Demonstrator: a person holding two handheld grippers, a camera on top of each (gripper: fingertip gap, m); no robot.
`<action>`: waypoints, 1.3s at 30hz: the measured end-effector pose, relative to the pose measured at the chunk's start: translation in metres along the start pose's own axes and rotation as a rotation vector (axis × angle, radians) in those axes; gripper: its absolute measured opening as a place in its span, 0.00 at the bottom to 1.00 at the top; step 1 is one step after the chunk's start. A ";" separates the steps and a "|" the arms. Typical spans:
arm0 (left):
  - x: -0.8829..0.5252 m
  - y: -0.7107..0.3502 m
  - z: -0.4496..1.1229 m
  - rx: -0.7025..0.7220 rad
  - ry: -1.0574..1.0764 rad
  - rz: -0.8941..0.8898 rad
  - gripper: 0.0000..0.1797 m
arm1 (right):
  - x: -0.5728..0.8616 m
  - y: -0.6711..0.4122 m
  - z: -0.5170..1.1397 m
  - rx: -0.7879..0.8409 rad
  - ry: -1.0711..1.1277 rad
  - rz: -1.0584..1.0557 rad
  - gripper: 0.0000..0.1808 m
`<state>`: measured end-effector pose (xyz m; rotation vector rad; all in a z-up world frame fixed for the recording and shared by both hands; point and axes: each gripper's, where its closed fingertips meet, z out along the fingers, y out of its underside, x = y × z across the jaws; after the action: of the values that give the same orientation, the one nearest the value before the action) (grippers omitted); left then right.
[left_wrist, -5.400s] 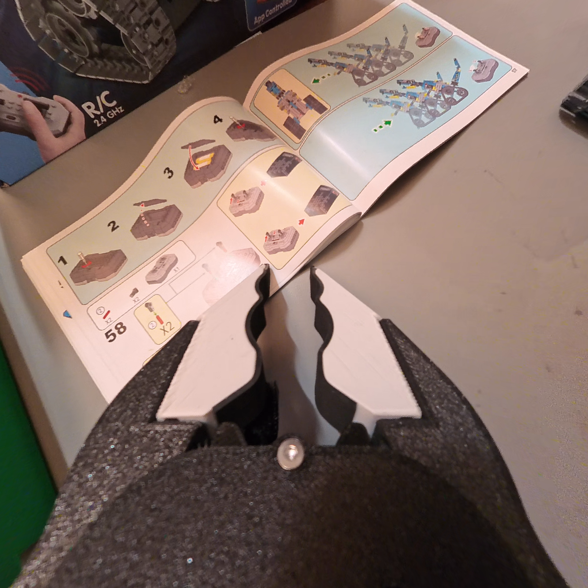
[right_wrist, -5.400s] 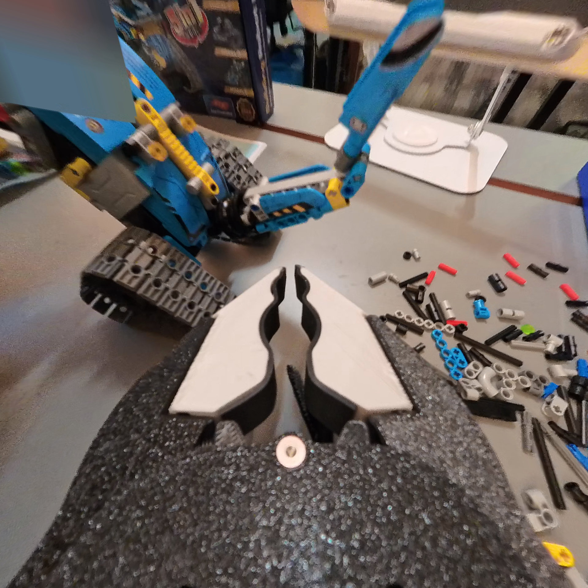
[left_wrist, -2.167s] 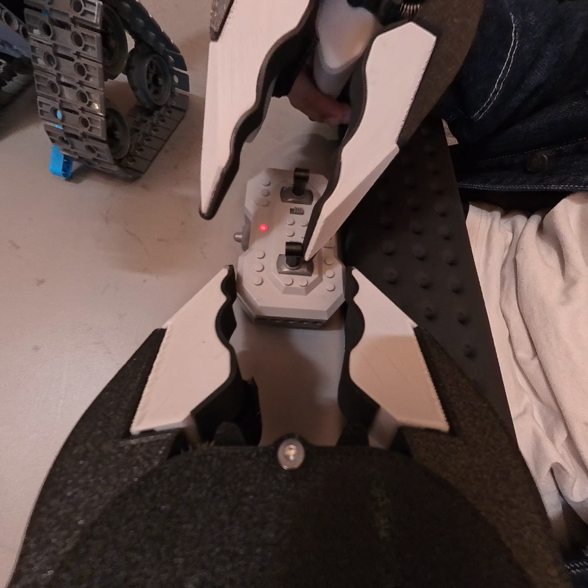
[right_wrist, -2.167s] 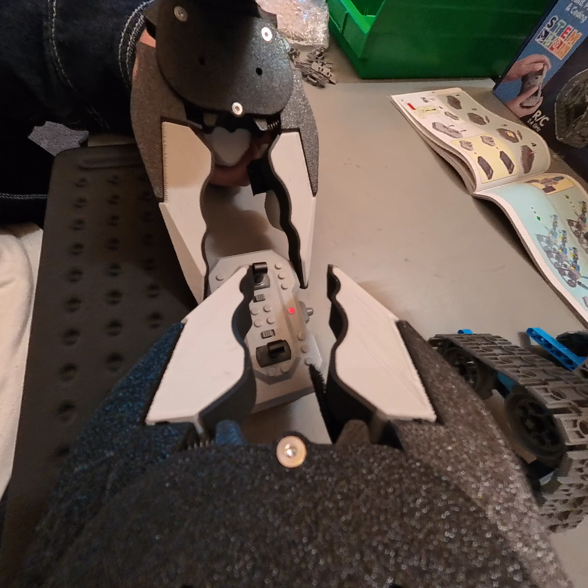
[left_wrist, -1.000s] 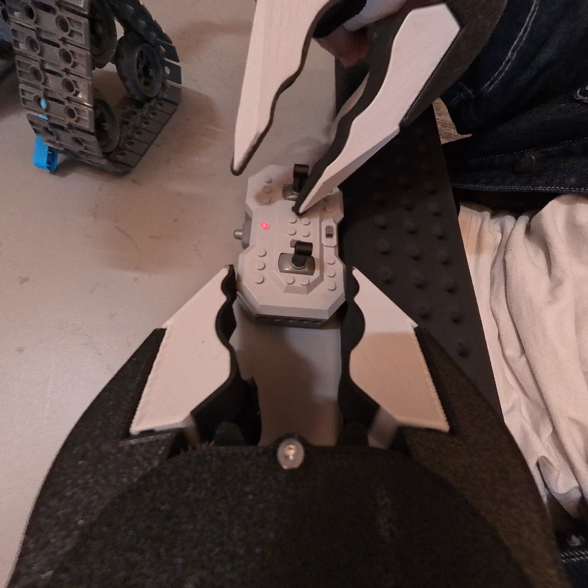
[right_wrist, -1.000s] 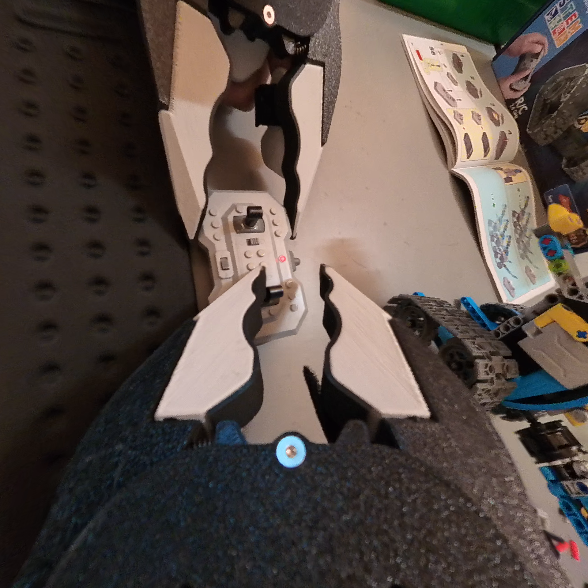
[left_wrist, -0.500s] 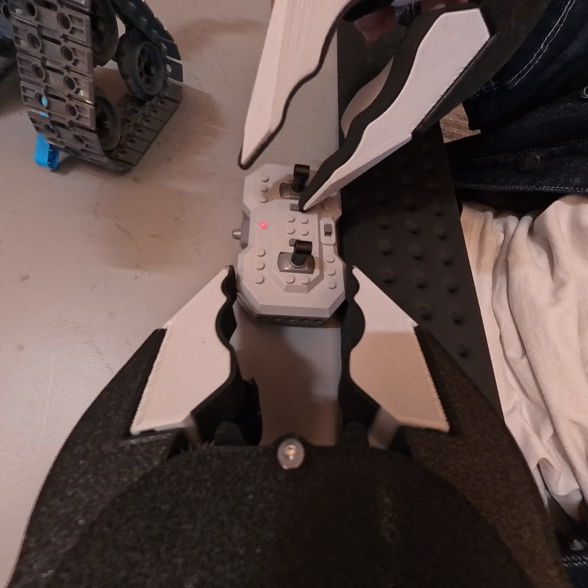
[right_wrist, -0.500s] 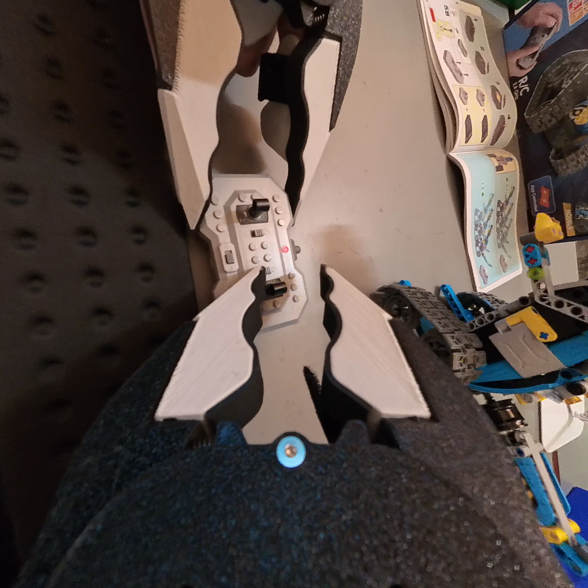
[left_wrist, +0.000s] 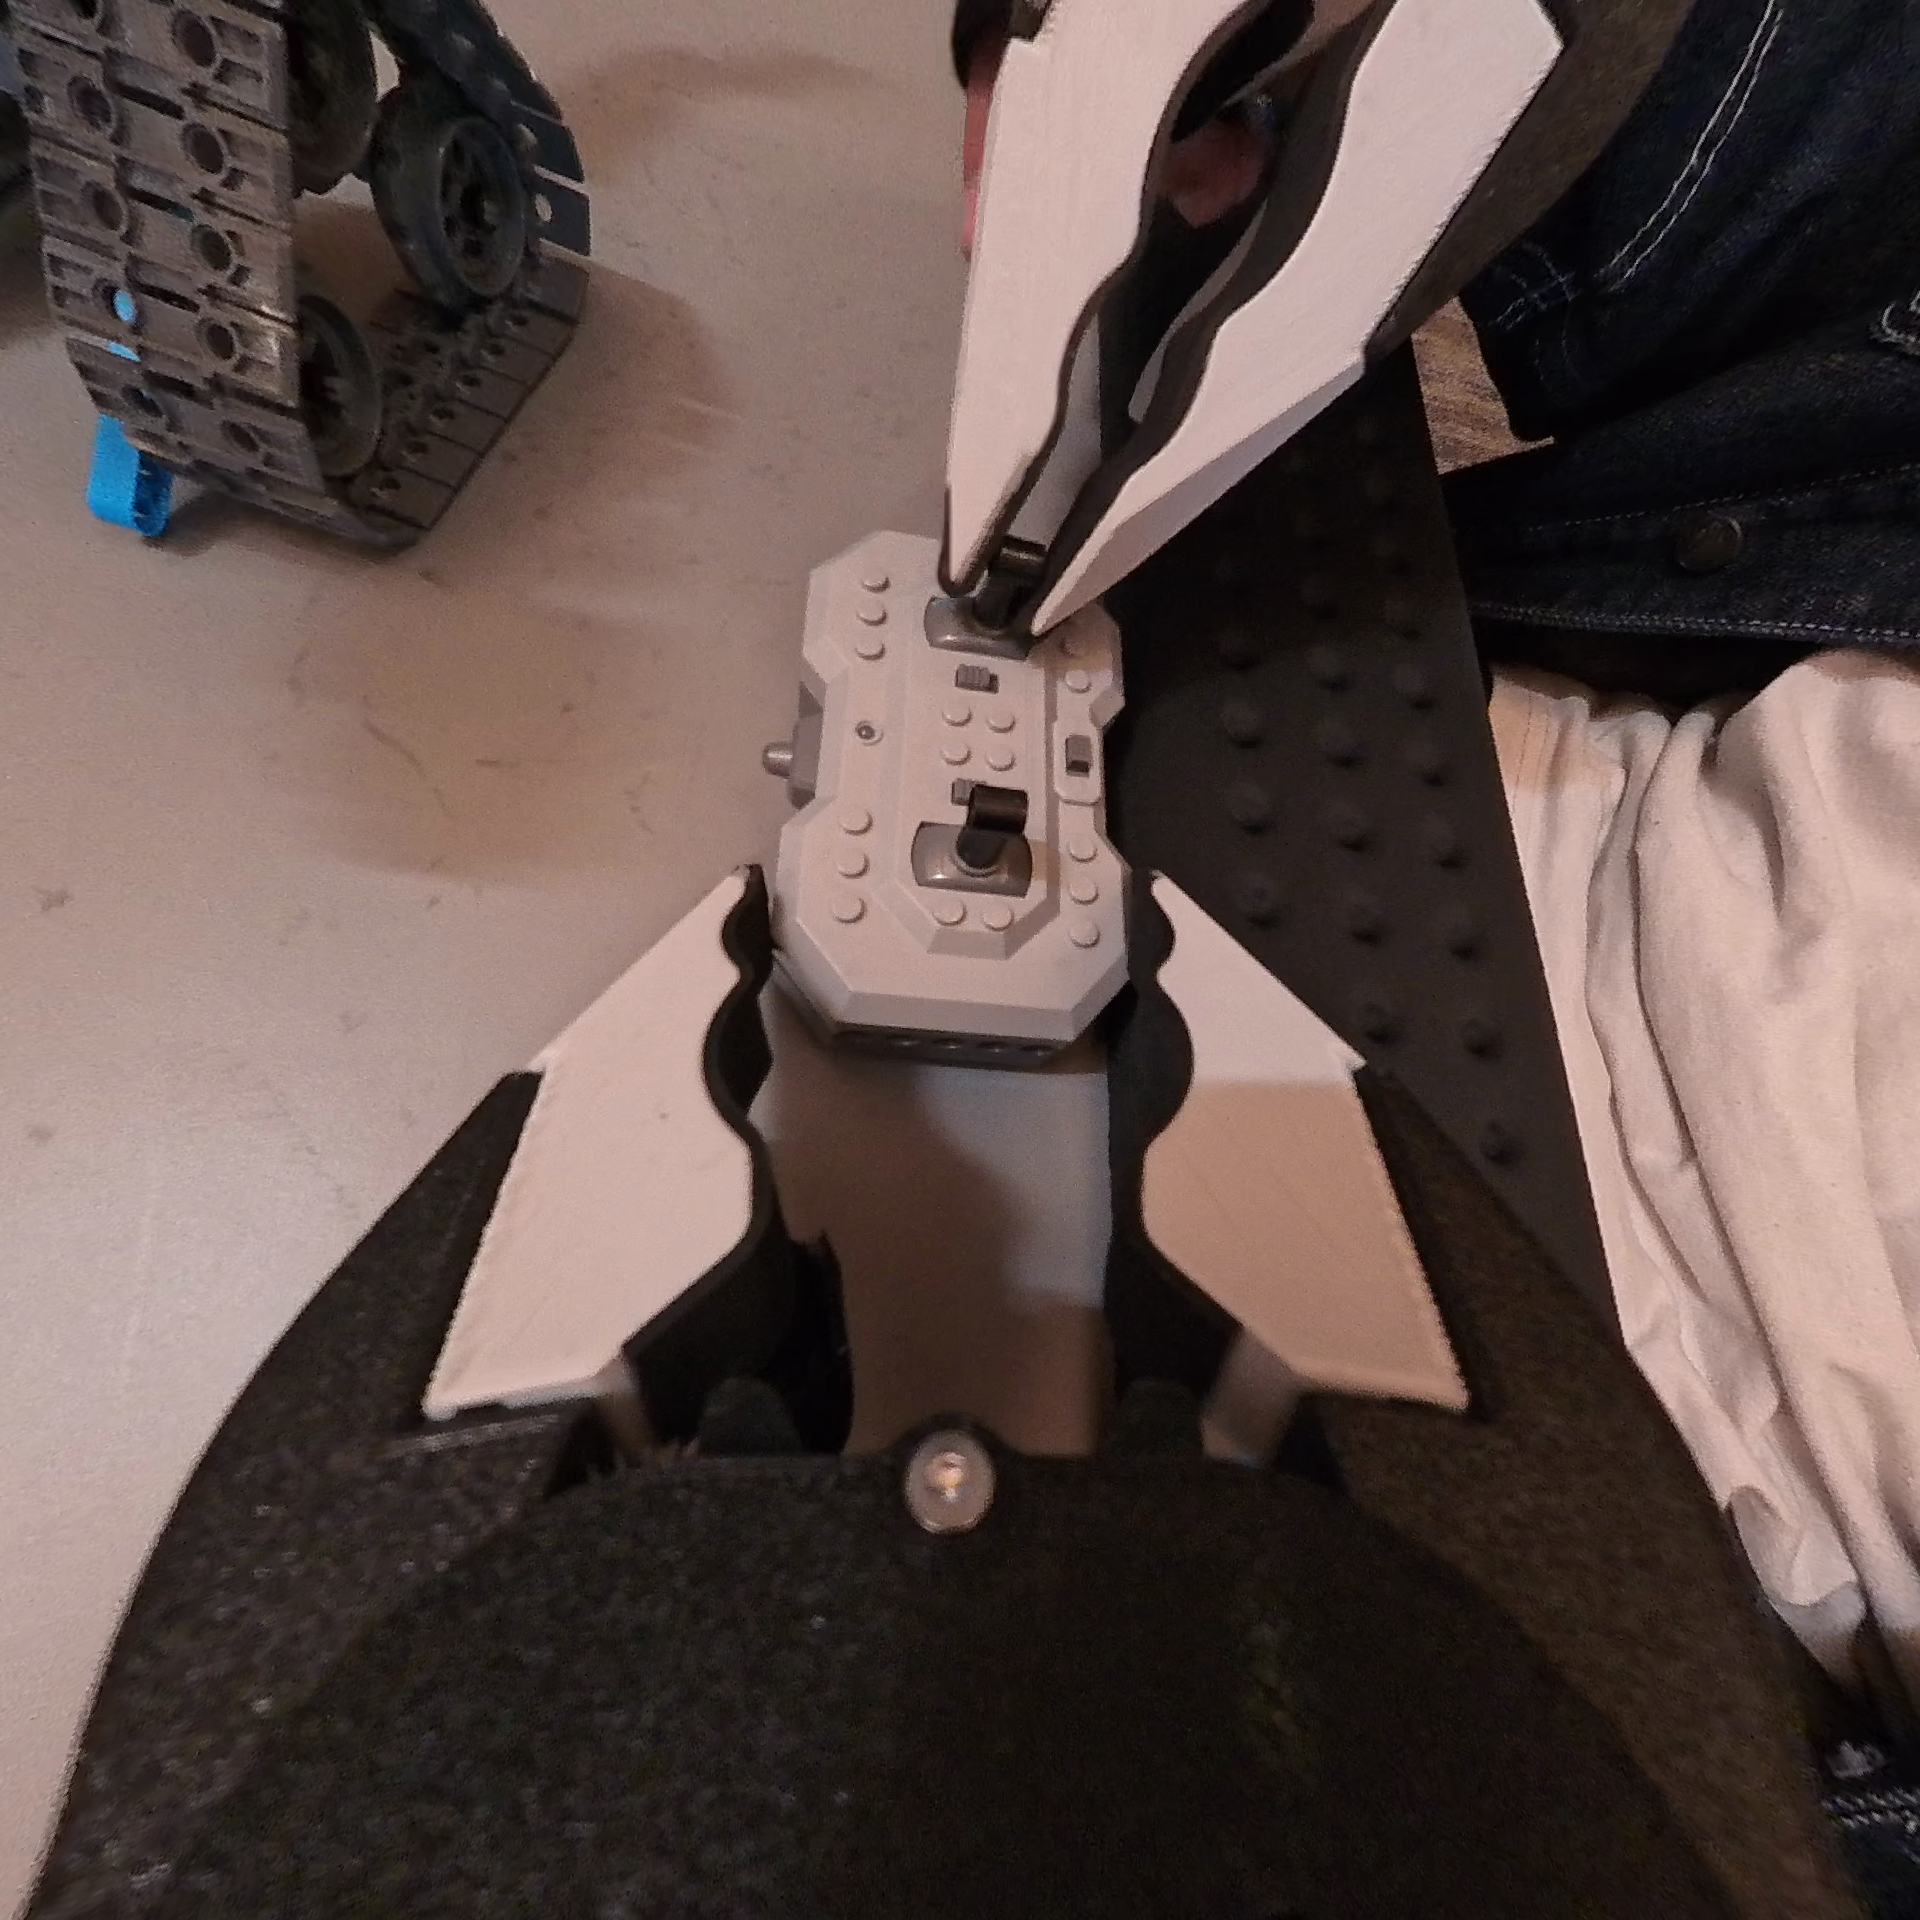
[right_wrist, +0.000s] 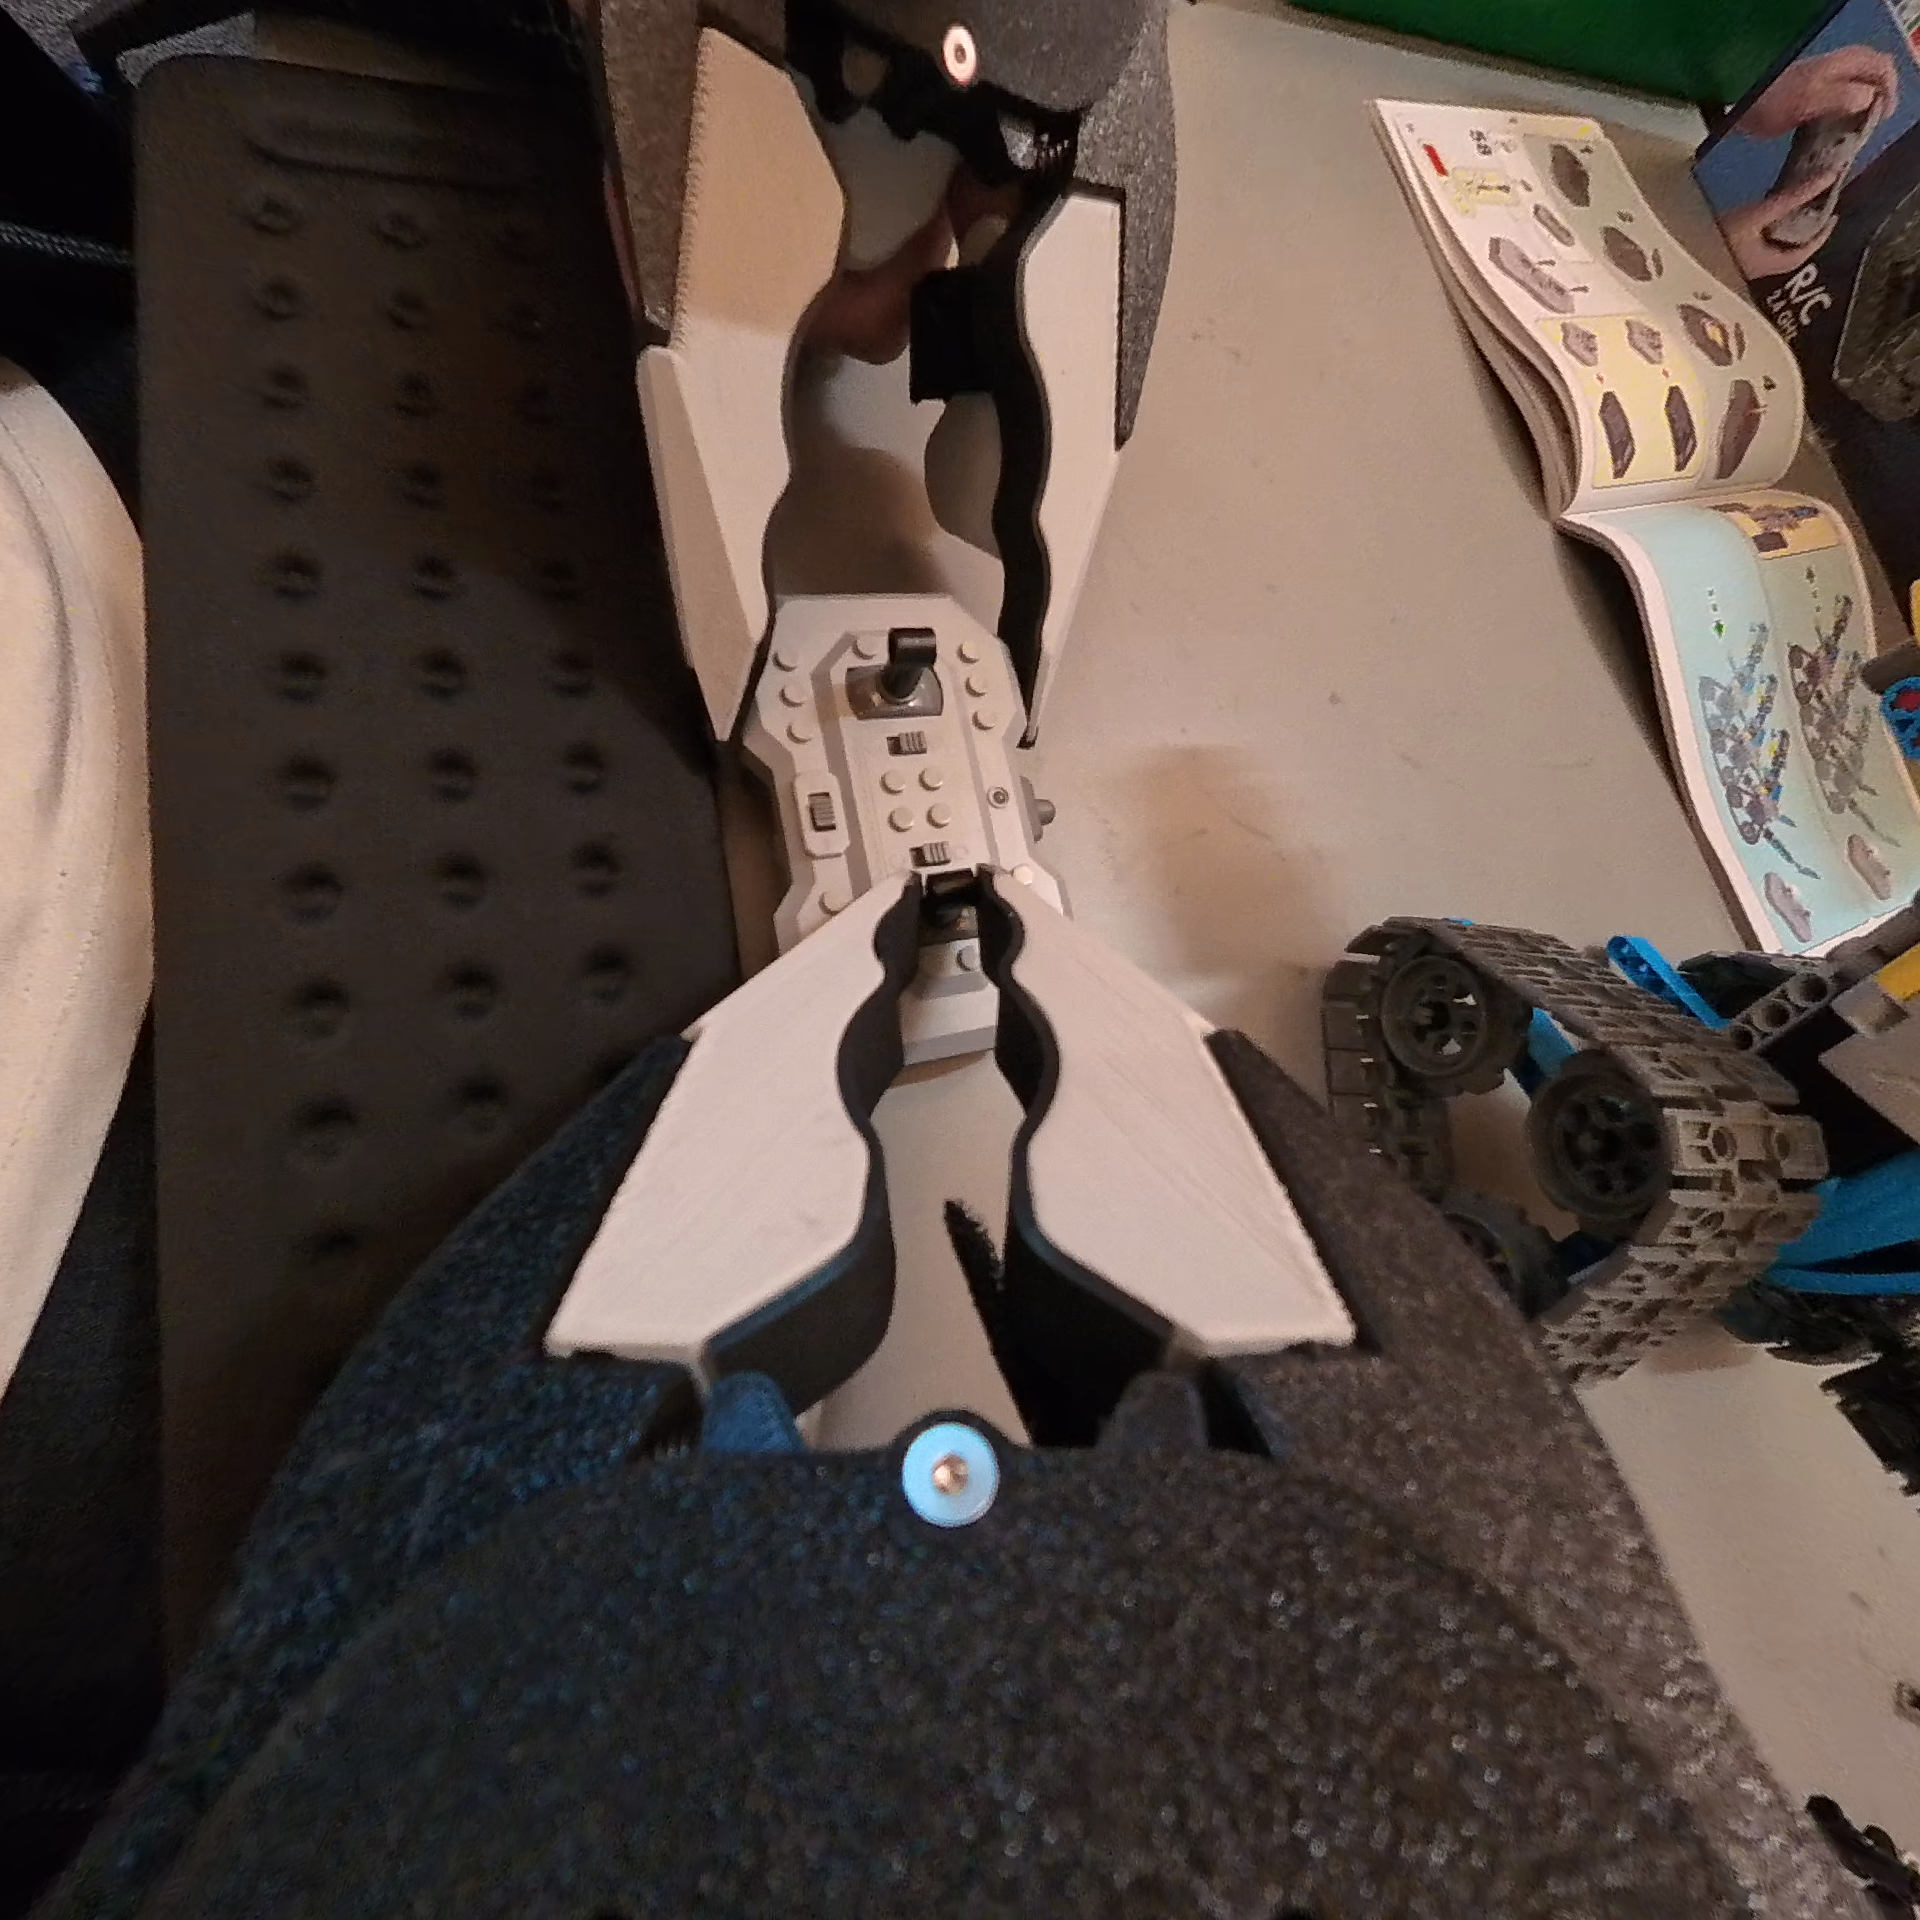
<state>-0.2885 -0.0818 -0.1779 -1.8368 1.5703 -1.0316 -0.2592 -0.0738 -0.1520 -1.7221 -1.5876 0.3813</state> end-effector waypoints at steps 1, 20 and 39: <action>0.000 0.000 0.000 -0.001 0.002 -0.002 0.38 | -0.001 0.000 0.000 -0.003 -0.002 -0.004 0.05; 0.003 0.002 0.000 -0.008 0.007 0.024 0.38 | 0.002 0.002 0.002 0.041 -0.110 0.165 0.05; 0.004 0.002 0.000 -0.009 0.019 0.018 0.38 | -0.008 -0.043 0.028 0.118 -0.046 0.057 0.03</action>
<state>-0.2893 -0.0866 -0.1787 -1.8210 1.6024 -1.0384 -0.3101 -0.0741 -0.1435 -1.6819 -1.5201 0.5357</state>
